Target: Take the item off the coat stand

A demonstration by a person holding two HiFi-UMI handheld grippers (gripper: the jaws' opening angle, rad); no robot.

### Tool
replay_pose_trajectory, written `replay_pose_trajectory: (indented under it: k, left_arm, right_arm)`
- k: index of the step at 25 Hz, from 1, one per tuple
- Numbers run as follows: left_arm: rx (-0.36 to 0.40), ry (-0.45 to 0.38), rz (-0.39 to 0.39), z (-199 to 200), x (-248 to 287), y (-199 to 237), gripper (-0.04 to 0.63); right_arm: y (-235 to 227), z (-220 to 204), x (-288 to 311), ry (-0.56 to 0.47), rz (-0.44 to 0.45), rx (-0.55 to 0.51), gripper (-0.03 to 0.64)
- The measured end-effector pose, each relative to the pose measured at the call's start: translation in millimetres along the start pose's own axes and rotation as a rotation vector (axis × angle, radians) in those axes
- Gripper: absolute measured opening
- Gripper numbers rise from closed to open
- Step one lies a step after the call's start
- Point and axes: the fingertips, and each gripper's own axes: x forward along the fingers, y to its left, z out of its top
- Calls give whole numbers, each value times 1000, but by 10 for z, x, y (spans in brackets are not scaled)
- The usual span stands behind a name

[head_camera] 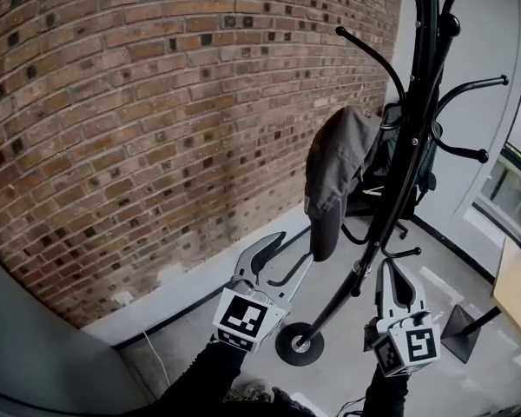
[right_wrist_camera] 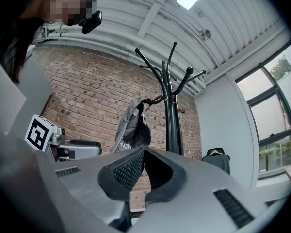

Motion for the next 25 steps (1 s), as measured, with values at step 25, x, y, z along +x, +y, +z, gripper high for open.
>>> replay_pose_trajectory:
  k: [25]
  left_arm:
    - [12,55,67,-539,742,-74,469]
  right_arm:
    - [-164,-229,100,43,-28,-4,8]
